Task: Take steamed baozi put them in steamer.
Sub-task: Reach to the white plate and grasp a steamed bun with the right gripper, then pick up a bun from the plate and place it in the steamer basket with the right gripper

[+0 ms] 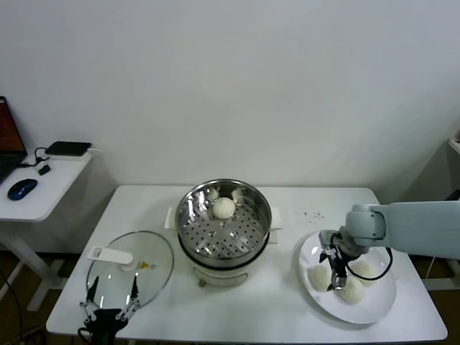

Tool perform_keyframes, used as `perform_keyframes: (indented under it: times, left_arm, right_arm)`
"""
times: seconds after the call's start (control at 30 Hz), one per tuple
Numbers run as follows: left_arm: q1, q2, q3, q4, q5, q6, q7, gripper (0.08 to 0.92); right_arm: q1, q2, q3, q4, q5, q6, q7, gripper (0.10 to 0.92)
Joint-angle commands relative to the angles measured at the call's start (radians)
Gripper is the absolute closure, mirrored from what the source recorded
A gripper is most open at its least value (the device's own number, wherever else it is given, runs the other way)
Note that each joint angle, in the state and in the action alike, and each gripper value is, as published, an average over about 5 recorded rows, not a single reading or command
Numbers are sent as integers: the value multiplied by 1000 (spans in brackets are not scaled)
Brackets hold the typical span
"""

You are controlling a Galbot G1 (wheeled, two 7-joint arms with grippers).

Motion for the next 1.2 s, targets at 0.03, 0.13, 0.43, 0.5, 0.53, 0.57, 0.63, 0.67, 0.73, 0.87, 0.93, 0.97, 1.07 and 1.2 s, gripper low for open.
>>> perform_keyframes:
  times: [0.03, 0.13, 0.43, 0.5, 0.53, 0.57, 0.63, 0.67, 0.73, 0.87, 0.93, 0.97, 1.07, 1.2]
  left_arm:
    - [0, -3, 1, -3, 4, 3, 0, 177]
    - [0, -3, 1, -5, 4, 4, -1, 177]
    - [3, -1, -3, -12, 2, 7, -1, 177]
    - [4, -1, -4, -16, 2, 8, -1, 177]
    - [5, -1, -3, -17, 2, 9, -1, 177]
    - [6, -1, -3, -19, 2, 9, -1, 177]
    - [7, -1, -2, -22, 3, 11, 0, 177]
    - [8, 0, -2, -23, 3, 12, 0, 177]
    - [9, 0, 0, -24, 4, 14, 0, 177]
    - [10, 3, 2, -23, 5, 17, 1, 177]
    - [13, 5, 3, -23, 6, 19, 2, 177]
    - [14, 6, 3, -25, 5, 20, 2, 177]
    - [16, 8, 3, -31, 5, 23, 3, 177]
    - [11, 9, 8, -37, 4, 26, 5, 177]
  right_arm:
    - [-90, -3, 74, -52, -37, -1, 7, 203]
    - [-86, 0, 75, -51, -36, -5, 6, 203]
    - [-45, 2, 63, -28, -24, -14, -12, 368]
    - [-18, 1, 53, -17, -15, -15, -16, 387]
    - [2, 1, 47, -11, -8, -15, -20, 393]
    - [27, 1, 38, -4, 0, -13, -25, 395]
    - [98, 5, 9, 16, 22, -7, -43, 397]
    - [143, 10, -12, 26, 37, -3, -54, 397]
    - [235, 24, -59, 48, 68, 10, -88, 397]
    - [425, 67, -133, 84, 130, 42, -169, 397]
    - [523, 97, -157, 101, 169, 55, -210, 397]
    - [562, 113, -164, 106, 187, 60, -227, 397]
    - [662, 170, -166, 109, 251, 72, -282, 397]
    - [708, 243, -105, 80, 324, 63, -318, 401]
